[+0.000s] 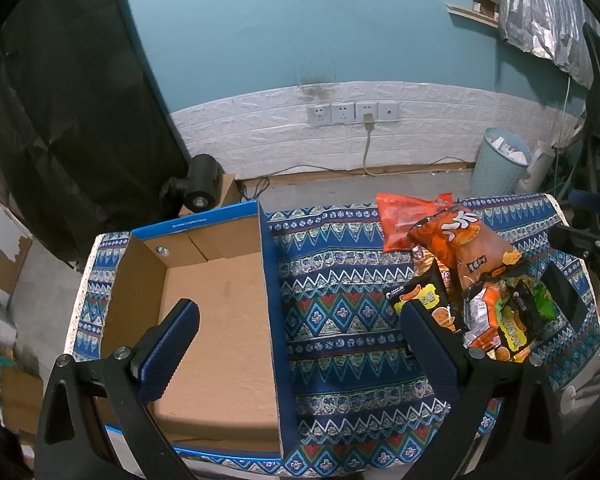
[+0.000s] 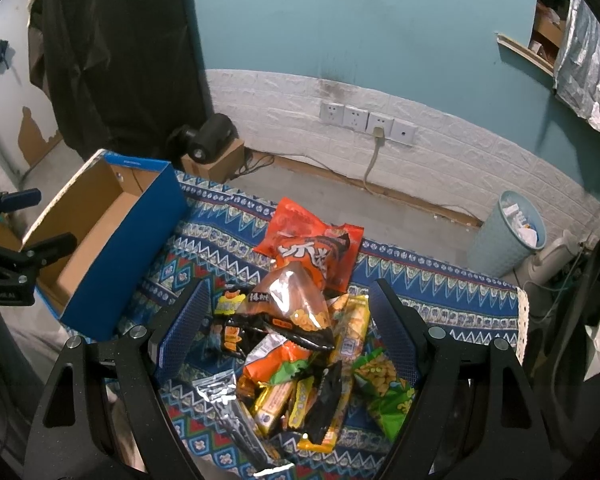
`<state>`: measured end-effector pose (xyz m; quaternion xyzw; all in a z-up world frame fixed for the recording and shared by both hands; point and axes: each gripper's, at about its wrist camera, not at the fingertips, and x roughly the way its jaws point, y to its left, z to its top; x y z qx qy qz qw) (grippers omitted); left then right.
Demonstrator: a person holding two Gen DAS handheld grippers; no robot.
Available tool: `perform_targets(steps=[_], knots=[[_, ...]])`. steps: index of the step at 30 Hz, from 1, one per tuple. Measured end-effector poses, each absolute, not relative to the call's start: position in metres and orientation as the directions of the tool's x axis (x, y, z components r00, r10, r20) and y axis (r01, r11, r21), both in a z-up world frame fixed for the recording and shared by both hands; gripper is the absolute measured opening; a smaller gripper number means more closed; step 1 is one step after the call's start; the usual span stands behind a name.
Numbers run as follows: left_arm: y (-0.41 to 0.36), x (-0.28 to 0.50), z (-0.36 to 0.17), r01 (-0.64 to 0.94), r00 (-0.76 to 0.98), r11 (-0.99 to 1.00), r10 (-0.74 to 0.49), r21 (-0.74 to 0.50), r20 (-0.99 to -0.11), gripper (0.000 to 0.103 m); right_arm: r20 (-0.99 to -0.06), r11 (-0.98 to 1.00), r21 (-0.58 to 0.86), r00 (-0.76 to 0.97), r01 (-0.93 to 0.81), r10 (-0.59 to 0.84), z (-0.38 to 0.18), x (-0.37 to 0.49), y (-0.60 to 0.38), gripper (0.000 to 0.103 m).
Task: Organize snacks
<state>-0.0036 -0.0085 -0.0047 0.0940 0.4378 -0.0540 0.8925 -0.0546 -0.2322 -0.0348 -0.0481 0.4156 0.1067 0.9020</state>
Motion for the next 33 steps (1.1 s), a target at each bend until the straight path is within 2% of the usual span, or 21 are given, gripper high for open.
perform_targets(steps=[17,27,33], knots=[[-0.012,0.008,-0.014,0.183,0.591,0.975,-0.006,0.127,-0.807,0.102,-0.77,0.977,-0.026,0.627,-0.213,0.117,-0.036,-0.043,-0.229,0.08],[-0.026,0.043,-0.046,0.182,0.505,0.978,-0.001,0.105,-0.863,0.102,-0.852,0.987,0.013,0.515,-0.161,0.095,-0.055,-0.004,-0.231,0.08],[-0.038,0.07,-0.062,0.195,0.462,0.976,-0.003,0.098,-0.887,0.102,-0.895,0.987,-0.028,0.444,-0.161,0.047,-0.074,0.023,-0.224,0.08]])
